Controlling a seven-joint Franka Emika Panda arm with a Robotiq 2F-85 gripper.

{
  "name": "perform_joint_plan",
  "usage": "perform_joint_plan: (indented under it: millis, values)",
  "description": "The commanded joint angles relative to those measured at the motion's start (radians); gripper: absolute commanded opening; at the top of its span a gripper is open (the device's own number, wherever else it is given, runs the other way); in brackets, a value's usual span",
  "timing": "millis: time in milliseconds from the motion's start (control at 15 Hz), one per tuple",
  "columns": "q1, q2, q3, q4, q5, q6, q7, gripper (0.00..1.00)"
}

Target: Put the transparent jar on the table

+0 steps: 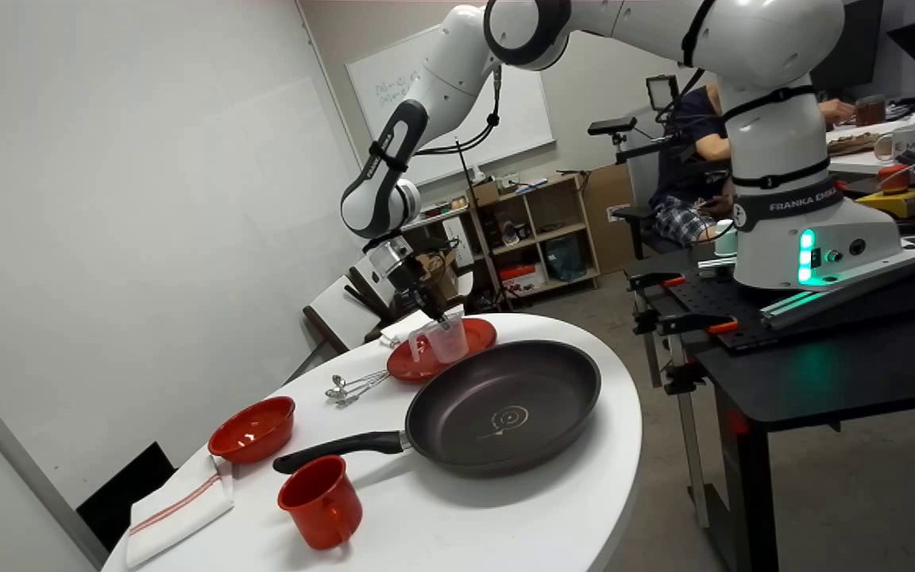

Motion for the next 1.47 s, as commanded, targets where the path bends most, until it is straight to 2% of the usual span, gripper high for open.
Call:
perform_joint_plan:
  millis: [0, 467, 933, 1400]
  values:
    - [-0.003, -0.049, 0.001, -0.047, 0.005, 0.002, 0.012, 0.01]
    - [0.036, -0.180, -0.008, -0.061, -0.054, -0.010, 0.000, 0.01]
    - [0.132, -0.297, -0.002, -0.045, -0.185, -0.050, -0.013, 0.01]
    - [0.161, -0.413, 0.016, -0.133, -0.184, -0.058, -0.046, 0.01]
